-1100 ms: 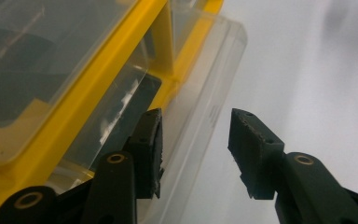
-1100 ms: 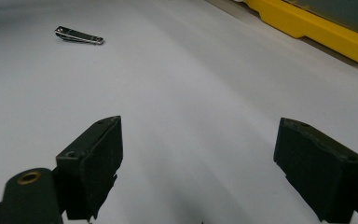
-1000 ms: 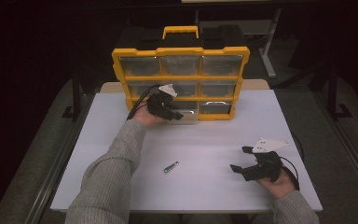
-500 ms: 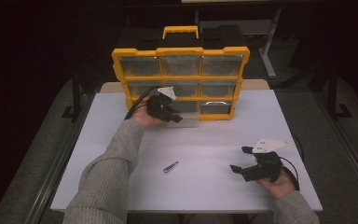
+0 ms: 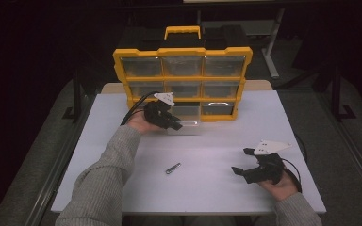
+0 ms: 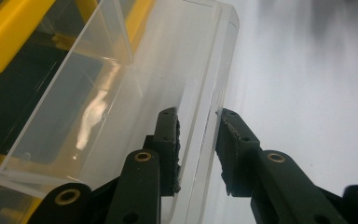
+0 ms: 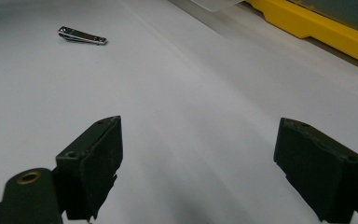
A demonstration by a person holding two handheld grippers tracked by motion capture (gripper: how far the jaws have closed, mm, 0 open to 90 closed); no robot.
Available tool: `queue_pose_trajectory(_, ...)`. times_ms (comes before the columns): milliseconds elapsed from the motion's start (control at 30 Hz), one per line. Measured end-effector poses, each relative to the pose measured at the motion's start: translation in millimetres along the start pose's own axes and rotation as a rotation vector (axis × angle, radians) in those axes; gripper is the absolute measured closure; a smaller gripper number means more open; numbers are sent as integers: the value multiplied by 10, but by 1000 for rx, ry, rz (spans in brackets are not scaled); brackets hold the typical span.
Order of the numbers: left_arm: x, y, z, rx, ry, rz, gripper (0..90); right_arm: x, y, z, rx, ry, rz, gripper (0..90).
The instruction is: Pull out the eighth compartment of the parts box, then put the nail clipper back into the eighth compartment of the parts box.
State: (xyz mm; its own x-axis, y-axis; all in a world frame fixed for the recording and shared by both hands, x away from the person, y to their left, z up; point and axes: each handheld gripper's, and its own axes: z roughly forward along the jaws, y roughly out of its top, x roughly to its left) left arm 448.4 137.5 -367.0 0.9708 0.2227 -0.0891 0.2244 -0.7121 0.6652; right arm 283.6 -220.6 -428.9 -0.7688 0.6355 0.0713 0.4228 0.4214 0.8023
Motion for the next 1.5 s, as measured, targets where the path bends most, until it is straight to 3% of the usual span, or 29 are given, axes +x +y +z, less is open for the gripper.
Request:
queue_pose_trajectory(367,-25,-49,-14,-14,-6,-24,676,1,0,17,1,6,-4,144)
queue_pose_trajectory(433,-31,-59,-35,-45,-10,-34,641,-3,-3,16,2,6,-2,143)
queue_pose_trajectory(467,-47,-69,-42,-83,-13,-55,617,-3,-4,14,2,6,-4,143)
queue_pose_trajectory(533,-56,-73,-80,-88,-12,-69,558,-1,-7,18,1,8,-3,143)
queue_pose_trajectory(600,-73,-74,-123,-91,-7,-60,551,1,-5,21,2,8,-2,143)
queue_pose_trajectory(767,-138,-70,-263,-154,1,-54,495,-11,8,46,8,15,16,143)
queue_pose_trajectory(933,-246,-82,-397,-196,15,-13,458,-38,20,73,-4,10,25,153)
queue_pose_trajectory(1067,-353,-126,-490,-202,34,6,444,-32,87,100,-21,14,43,159)
queue_pose_trajectory(1133,-395,-150,-539,-209,40,5,428,-34,89,125,-17,12,31,162)
queue_pose_trajectory(1233,-474,-209,-587,-240,48,-29,395,-35,82,146,-3,25,36,169)
queue_pose_trajectory(1333,-568,-267,-587,-232,71,-19,376,-42,81,136,-5,22,36,170)
queue_pose_trajectory(1500,-666,-361,-572,-224,97,-45,335,-41,70,121,5,23,46,192)
